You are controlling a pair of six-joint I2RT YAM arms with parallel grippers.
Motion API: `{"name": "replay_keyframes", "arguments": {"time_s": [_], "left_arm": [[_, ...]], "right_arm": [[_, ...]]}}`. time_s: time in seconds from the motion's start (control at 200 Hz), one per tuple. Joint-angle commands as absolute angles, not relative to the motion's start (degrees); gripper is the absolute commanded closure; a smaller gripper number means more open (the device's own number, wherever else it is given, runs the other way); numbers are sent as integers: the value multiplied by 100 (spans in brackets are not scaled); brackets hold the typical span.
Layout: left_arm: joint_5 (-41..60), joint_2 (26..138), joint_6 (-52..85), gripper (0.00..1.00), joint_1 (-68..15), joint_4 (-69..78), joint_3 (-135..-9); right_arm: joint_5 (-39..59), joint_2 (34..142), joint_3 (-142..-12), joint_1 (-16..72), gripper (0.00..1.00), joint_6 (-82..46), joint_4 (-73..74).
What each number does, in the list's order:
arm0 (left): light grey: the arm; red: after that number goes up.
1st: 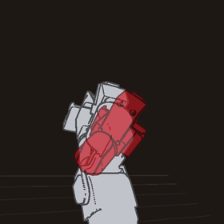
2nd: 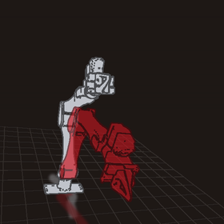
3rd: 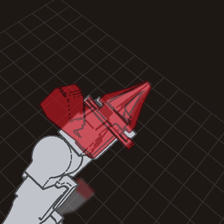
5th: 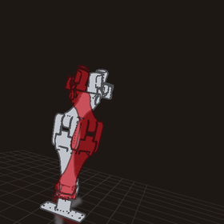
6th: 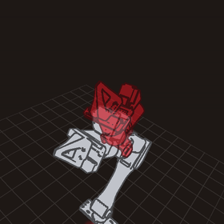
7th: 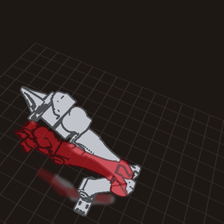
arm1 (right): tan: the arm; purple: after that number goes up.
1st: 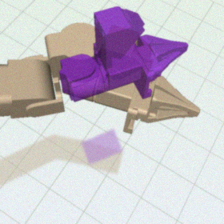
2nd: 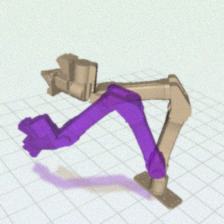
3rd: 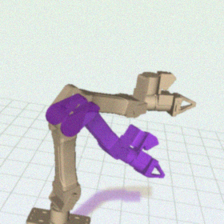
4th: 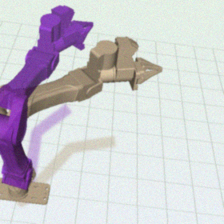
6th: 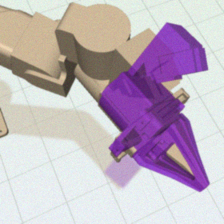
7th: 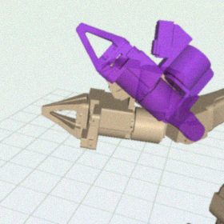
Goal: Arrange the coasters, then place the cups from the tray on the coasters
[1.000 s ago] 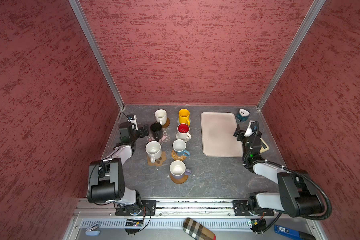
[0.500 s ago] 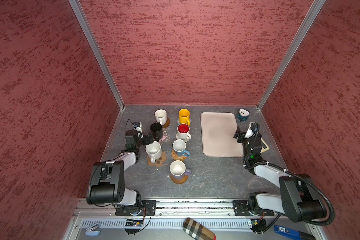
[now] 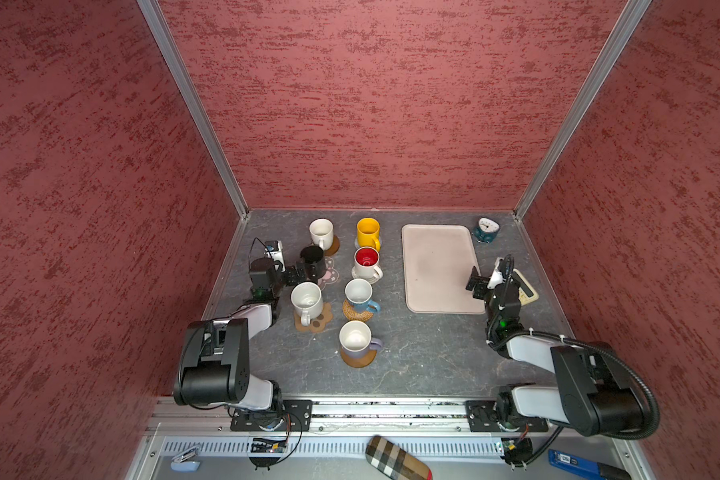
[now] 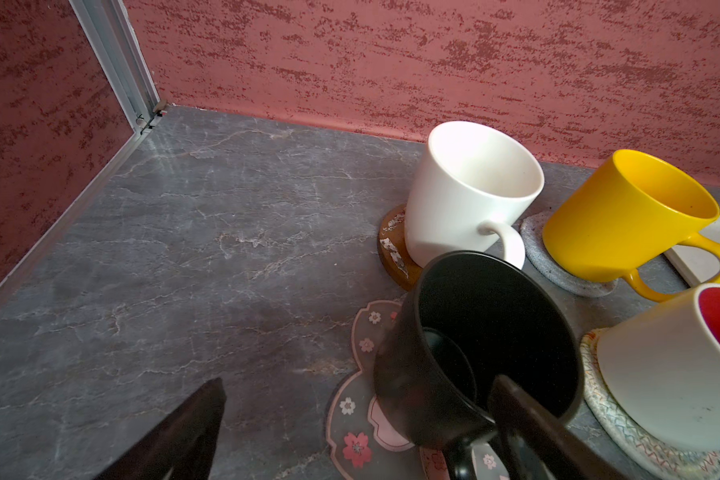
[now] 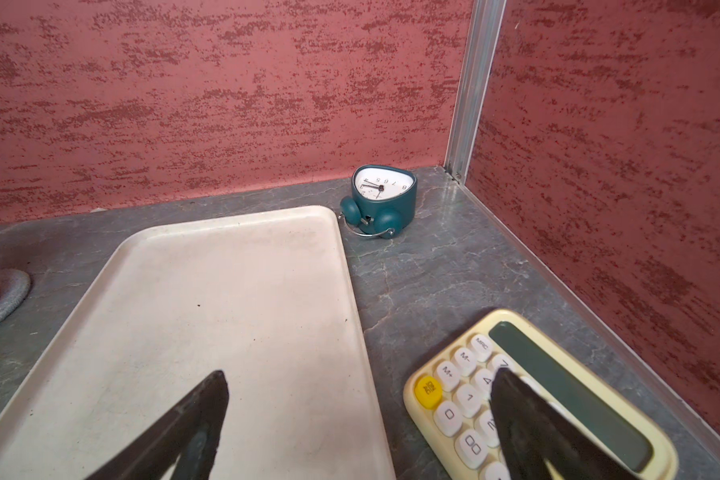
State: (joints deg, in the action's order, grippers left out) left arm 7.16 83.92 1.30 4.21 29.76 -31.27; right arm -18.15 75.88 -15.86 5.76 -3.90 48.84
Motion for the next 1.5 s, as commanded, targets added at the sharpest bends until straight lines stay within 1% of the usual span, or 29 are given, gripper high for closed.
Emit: {"name": "replay_keyframes", "arguments": {"time_s": [0.0, 0.23, 0.671, 0.857, 1.232, 1.498], "left_arm": [[682, 8504, 100, 0, 404, 3205, -3089], [551, 8659, 50, 0, 346, 3455, -3036], [348, 8618, 5, 0, 248, 3622, -2927], [129, 8579, -18, 1, 164, 4062, -2657], [6, 8617, -26, 0, 115, 4693, -2330], [-86, 8613, -41, 0, 73, 4807, -2268]], "right_arm": [[-1721, 7624, -1666, 528, 1, -387, 5172], [-1624, 7662, -1732, 488, 1, -387, 5081], [-1464, 7541, -1549, 480, 1, -392, 5282], [-1433, 7511, -1514, 481, 1, -387, 5326], [-1437, 7534, -1538, 483, 1, -394, 5293], [-1447, 7565, -1586, 483, 1, -390, 5230]]}}
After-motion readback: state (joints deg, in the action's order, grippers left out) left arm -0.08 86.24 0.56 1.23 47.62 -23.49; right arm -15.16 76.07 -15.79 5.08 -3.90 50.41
